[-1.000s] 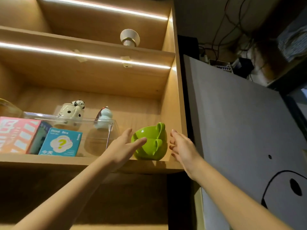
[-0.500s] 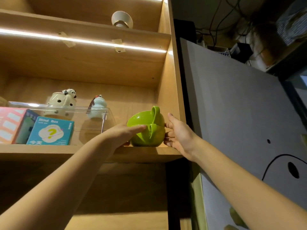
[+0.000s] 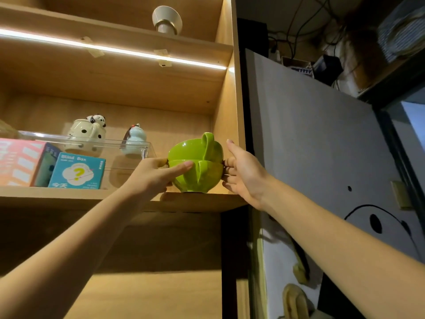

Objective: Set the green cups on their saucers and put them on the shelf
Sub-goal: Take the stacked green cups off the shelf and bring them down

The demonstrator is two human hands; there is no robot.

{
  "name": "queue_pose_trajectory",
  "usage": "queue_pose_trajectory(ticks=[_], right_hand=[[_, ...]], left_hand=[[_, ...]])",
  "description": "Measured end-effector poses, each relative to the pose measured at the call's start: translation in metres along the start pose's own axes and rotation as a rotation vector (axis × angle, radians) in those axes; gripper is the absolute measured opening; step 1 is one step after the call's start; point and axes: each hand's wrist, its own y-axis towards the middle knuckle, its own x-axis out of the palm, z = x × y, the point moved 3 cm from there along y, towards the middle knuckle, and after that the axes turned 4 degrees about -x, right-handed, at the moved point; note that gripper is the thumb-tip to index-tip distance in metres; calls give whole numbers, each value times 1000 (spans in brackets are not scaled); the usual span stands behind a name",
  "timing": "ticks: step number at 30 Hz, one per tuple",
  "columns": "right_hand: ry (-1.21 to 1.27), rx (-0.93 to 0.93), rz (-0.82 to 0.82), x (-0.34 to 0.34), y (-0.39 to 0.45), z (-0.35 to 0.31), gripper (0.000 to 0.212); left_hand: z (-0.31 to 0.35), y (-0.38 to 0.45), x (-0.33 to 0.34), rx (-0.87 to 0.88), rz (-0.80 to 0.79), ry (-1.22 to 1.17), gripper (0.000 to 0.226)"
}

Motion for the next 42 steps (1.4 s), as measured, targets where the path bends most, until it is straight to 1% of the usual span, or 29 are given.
queue_pose_trajectory(ticks=[3, 6, 8, 11, 13, 15, 19, 21, 24, 27, 29, 34, 37, 39, 42], right_hand=[[65, 20, -35, 2, -17, -9, 63], [77, 49, -31, 2, -35, -13, 68], [95, 79, -14, 1, -48, -12, 74], [201, 136, -7, 3, -73, -1, 78], [266, 158, -2, 6, -94, 11, 75], [296, 179, -2, 10, -117, 28, 66], [371, 242, 30, 17, -154, 76, 41], [395, 287, 60, 19, -174, 102, 42], [453, 351, 80, 25, -211, 135, 47], [506, 423, 125, 33, -252, 167, 45], [512, 460, 152, 39, -277, 187, 42], [491, 591, 154, 50, -335, 226, 42], [483, 650, 184, 55, -369, 252, 32], [479, 689, 212, 59, -391, 268, 27], [473, 757, 244, 65, -423, 291, 22]], left_hand=[[10, -15, -4, -19, 16, -41, 32], [17, -35, -5, -30, -20, -110, 54], [16, -51, -4, -46, -27, -169, 57], [8, -79, -1, -112, -37, -261, 64], [0, -101, 2, -135, -38, -285, 67], [-10, -125, 6, -161, -26, -269, 72], [-37, -172, 15, -191, 52, -98, 96], [-50, -201, 23, -192, 65, -62, 91], [-71, -249, 33, -224, 68, -103, 83], [-99, -302, 40, -290, 138, -71, 88], [-115, -335, 44, -328, 164, -51, 87], [-152, -404, 55, -443, 152, -76, 82], [-171, -441, 60, -510, 133, -88, 79], [-184, -465, 63, -561, 126, -76, 82], [-203, -500, 68, -650, 116, -91, 94]])
